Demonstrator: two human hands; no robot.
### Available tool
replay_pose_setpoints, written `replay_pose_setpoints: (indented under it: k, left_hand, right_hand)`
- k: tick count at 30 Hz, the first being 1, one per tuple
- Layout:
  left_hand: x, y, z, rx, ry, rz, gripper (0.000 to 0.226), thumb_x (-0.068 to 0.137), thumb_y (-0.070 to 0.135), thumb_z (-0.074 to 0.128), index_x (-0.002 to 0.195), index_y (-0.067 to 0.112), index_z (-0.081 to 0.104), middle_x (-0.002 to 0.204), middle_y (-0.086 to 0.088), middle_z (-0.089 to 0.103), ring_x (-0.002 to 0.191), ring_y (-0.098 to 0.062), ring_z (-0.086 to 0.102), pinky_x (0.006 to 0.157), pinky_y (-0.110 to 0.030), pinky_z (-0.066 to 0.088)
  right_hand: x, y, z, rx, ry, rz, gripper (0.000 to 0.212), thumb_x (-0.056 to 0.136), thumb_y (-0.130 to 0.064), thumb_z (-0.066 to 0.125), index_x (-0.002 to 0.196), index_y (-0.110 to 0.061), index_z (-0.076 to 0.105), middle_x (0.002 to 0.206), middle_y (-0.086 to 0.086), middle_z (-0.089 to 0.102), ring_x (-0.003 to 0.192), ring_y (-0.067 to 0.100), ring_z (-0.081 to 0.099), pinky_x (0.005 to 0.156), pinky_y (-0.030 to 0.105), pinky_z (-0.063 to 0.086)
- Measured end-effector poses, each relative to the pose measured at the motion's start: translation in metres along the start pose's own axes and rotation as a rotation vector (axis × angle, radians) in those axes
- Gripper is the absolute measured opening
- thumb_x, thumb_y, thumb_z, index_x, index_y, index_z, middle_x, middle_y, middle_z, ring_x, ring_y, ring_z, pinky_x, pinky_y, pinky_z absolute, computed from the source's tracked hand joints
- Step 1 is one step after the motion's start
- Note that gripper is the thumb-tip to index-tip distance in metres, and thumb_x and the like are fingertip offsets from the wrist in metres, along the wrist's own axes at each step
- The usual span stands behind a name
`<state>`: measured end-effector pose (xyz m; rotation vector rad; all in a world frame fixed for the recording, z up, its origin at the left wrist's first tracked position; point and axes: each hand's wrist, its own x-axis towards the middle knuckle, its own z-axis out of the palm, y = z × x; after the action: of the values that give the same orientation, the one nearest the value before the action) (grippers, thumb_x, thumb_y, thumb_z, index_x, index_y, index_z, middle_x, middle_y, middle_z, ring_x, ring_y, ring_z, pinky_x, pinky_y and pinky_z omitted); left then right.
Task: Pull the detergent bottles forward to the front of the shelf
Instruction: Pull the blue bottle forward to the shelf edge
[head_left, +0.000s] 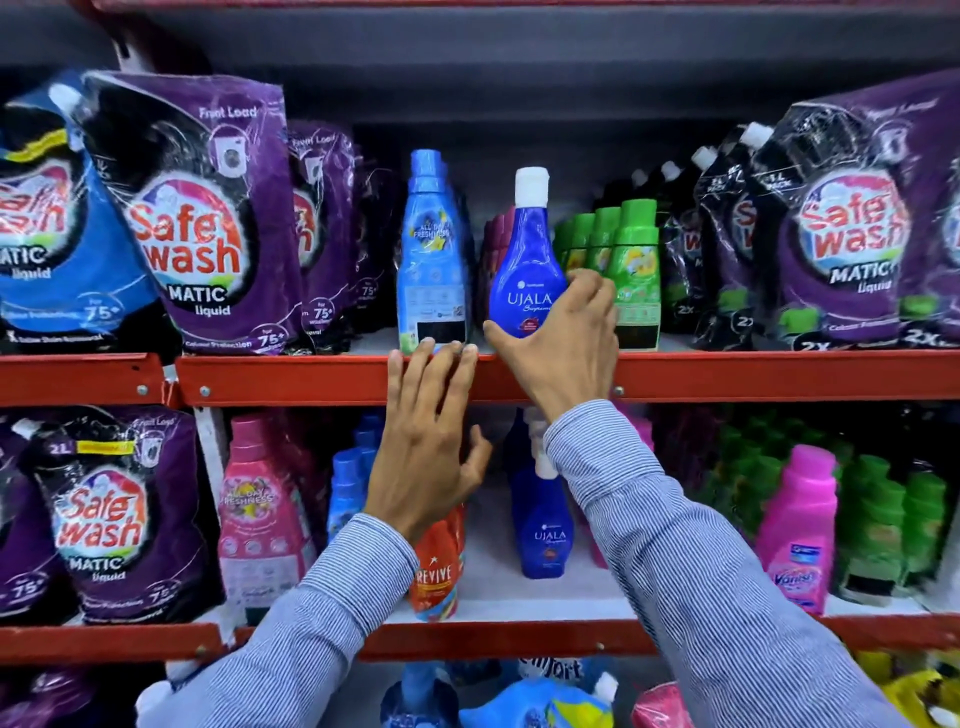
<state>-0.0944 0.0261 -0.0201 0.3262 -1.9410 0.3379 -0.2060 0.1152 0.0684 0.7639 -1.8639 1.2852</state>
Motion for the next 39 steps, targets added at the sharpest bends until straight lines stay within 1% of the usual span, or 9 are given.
replay_pose_setpoints:
  k: [7, 15, 18, 21, 22, 26, 31, 35, 39]
  left_hand:
    - [0.0, 0.001, 0.0, -0.012, 0.008, -0.001, 0.084, 0.077, 0.023, 0.066, 0.154, 0.01, 0.036, 0.154, -0.012, 0.042, 0.149, -0.034, 0.032, 0.132, -0.046, -0.001]
    - [-0.001, 0.002, 0.002, -0.033, 0.02, -0.014, 0.082, 0.079, 0.02, 0.064, 0.155, 0.009, 0.036, 0.154, -0.012, 0.043, 0.149, -0.033, 0.033, 0.132, -0.049, 0.001]
    - [-0.001, 0.002, 0.004, -0.046, 0.04, -0.016, 0.081, 0.079, 0.02, 0.065, 0.154, 0.01, 0.036, 0.154, -0.011, 0.043, 0.15, -0.033, 0.033, 0.132, -0.048, 0.001]
    - [-0.002, 0.002, 0.005, -0.047, 0.052, -0.016, 0.081, 0.079, 0.021, 0.065, 0.154, 0.01, 0.037, 0.153, -0.011, 0.043, 0.149, -0.034, 0.034, 0.132, -0.048, 0.001]
    - [-0.002, 0.002, 0.005, -0.044, 0.053, -0.016, 0.08, 0.08, 0.022, 0.064, 0.154, 0.01, 0.037, 0.153, -0.011, 0.043, 0.149, -0.034, 0.034, 0.132, -0.047, 0.001]
    - [-0.002, 0.003, 0.007, -0.045, 0.06, -0.025, 0.079, 0.079, 0.024, 0.062, 0.153, 0.009, 0.039, 0.152, -0.013, 0.046, 0.148, -0.035, 0.035, 0.131, -0.05, 0.003]
    - [-0.002, 0.005, 0.009, -0.053, 0.09, -0.049, 0.078, 0.078, 0.022, 0.065, 0.151, 0.009, 0.041, 0.149, -0.014, 0.048, 0.147, -0.035, 0.035, 0.131, -0.051, 0.003]
    - [-0.001, 0.01, 0.011, -0.067, 0.111, -0.072, 0.075, 0.077, 0.02, 0.064, 0.149, 0.007, 0.044, 0.147, -0.016, 0.049, 0.146, -0.036, 0.035, 0.131, -0.051, 0.002]
    - [0.0, 0.01, 0.011, -0.053, 0.101, -0.079, 0.075, 0.077, 0.017, 0.062, 0.149, 0.007, 0.044, 0.146, -0.016, 0.049, 0.146, -0.035, 0.034, 0.131, -0.051, 0.002]
  right_hand:
    - [0.001, -0.002, -0.002, 0.123, -0.002, 0.01, 0.083, 0.053, -0.052, 0.075, 0.115, -0.007, 0.044, 0.12, 0.012, 0.052, 0.108, 0.034, 0.054, 0.094, 0.04, 0.046]
    - [0.003, -0.005, -0.04, 0.341, 0.171, -0.045, 0.082, 0.053, -0.052, 0.078, 0.117, -0.009, 0.047, 0.114, 0.001, 0.05, 0.101, 0.018, 0.053, 0.09, 0.032, 0.049]
    - [-0.008, 0.002, -0.061, 0.353, 0.2, -0.081, 0.082, 0.054, -0.052, 0.08, 0.117, -0.01, 0.048, 0.113, -0.002, 0.051, 0.098, 0.009, 0.049, 0.089, 0.023, 0.047]
    - [-0.028, 0.016, -0.078, 0.361, 0.183, -0.11, 0.082, 0.053, -0.054, 0.081, 0.116, -0.012, 0.05, 0.112, -0.005, 0.051, 0.095, -0.001, 0.046, 0.084, 0.007, 0.04]
    - [-0.037, 0.022, -0.081, 0.355, 0.169, -0.117, 0.082, 0.053, -0.054, 0.082, 0.116, -0.012, 0.051, 0.112, -0.006, 0.052, 0.096, -0.001, 0.047, 0.085, 0.006, 0.04]
    - [-0.08, 0.056, -0.082, 0.317, 0.086, -0.108, 0.082, 0.05, -0.052, 0.087, 0.114, -0.016, 0.051, 0.11, -0.007, 0.054, 0.096, 0.011, 0.056, 0.085, 0.025, 0.05]
    - [-0.133, 0.105, -0.06, 0.247, -0.053, -0.015, 0.082, 0.047, -0.054, 0.084, 0.113, -0.024, 0.046, 0.105, -0.014, 0.046, 0.09, 0.005, 0.051, 0.079, 0.007, 0.038]
    - [-0.168, 0.135, -0.027, 0.183, -0.175, 0.085, 0.081, 0.048, -0.049, 0.084, 0.112, -0.02, 0.044, 0.104, -0.008, 0.046, 0.094, 0.016, 0.056, 0.081, 0.028, 0.05]
    - [-0.191, 0.15, 0.002, 0.14, -0.279, 0.166, 0.08, 0.047, -0.047, 0.082, 0.11, -0.017, 0.043, 0.103, -0.006, 0.045, 0.094, 0.015, 0.05, 0.082, 0.031, 0.05]
